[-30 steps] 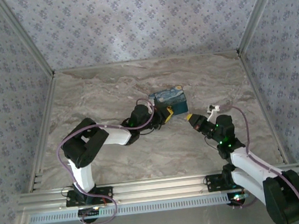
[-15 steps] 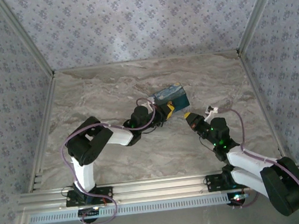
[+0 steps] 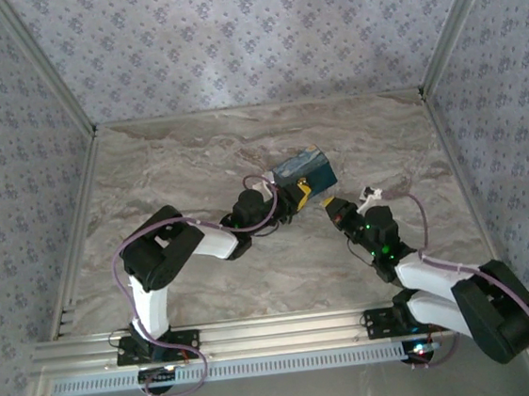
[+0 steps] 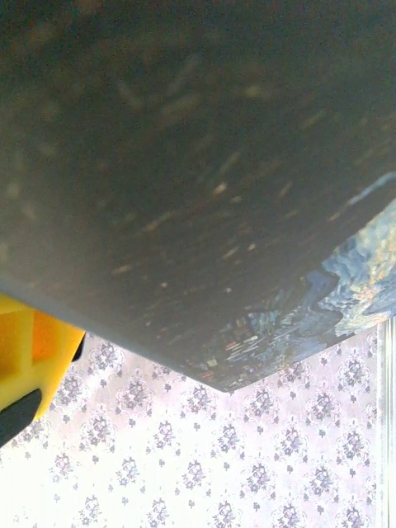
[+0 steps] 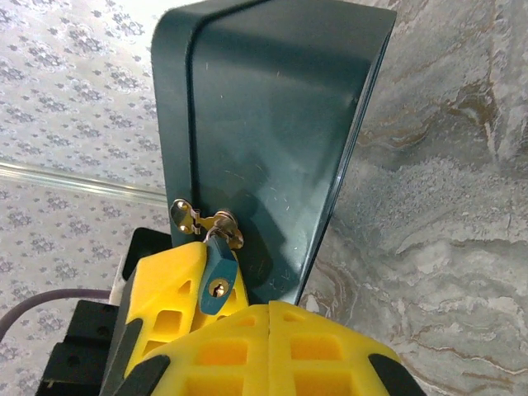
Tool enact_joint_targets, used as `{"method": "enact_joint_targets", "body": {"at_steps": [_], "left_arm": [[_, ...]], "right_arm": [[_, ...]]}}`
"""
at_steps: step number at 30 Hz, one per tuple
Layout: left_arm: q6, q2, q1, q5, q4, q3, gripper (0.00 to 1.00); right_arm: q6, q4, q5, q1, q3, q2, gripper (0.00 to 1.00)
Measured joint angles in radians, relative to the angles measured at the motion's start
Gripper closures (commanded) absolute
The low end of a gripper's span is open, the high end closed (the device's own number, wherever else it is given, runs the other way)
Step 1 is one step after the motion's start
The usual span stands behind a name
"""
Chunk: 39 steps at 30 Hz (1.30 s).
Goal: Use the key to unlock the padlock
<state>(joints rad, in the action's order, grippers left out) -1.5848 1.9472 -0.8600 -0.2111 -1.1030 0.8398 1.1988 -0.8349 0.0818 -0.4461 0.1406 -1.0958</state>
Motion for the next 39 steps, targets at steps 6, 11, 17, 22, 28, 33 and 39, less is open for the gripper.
{"method": "enact_joint_targets", "body": {"at_steps": [6, 11, 17, 22, 28, 33, 39], "left_arm": [[-0.008, 0.0, -0.001, 0.003, -0.003, 0.0, 0.98], [-0.015, 0.006, -0.006, 0.007, -0.016, 0.0, 0.98], [-0.022, 0.006, -0.007, 0.015, -0.022, 0.0, 0.98], [-0.026, 0.014, -0.011, 0.018, -0.029, 0.003, 0.98], [-0.032, 0.038, -0.016, 0.02, -0.051, 0.014, 0.98], [-0.038, 0.047, -0.018, 0.027, -0.064, 0.016, 0.98], [-0.051, 0.058, -0.018, 0.042, -0.092, 0.016, 0.98]], "right_arm": [[0.002, -0.057, -0.005, -0.006, 0.011, -0.031, 1.0], [0.002, -0.06, -0.024, -0.006, 0.014, -0.011, 1.0], [0.002, -0.061, -0.038, -0.006, 0.018, -0.007, 1.0], [0.002, -0.061, -0.042, -0.006, 0.021, -0.007, 1.0], [0.002, -0.062, -0.042, -0.006, 0.021, -0.008, 1.0], [0.002, -0.074, -0.049, -0.006, 0.021, -0.016, 1.0], [0.002, -0.087, -0.066, -0.01, 0.021, -0.043, 1.0]]}}
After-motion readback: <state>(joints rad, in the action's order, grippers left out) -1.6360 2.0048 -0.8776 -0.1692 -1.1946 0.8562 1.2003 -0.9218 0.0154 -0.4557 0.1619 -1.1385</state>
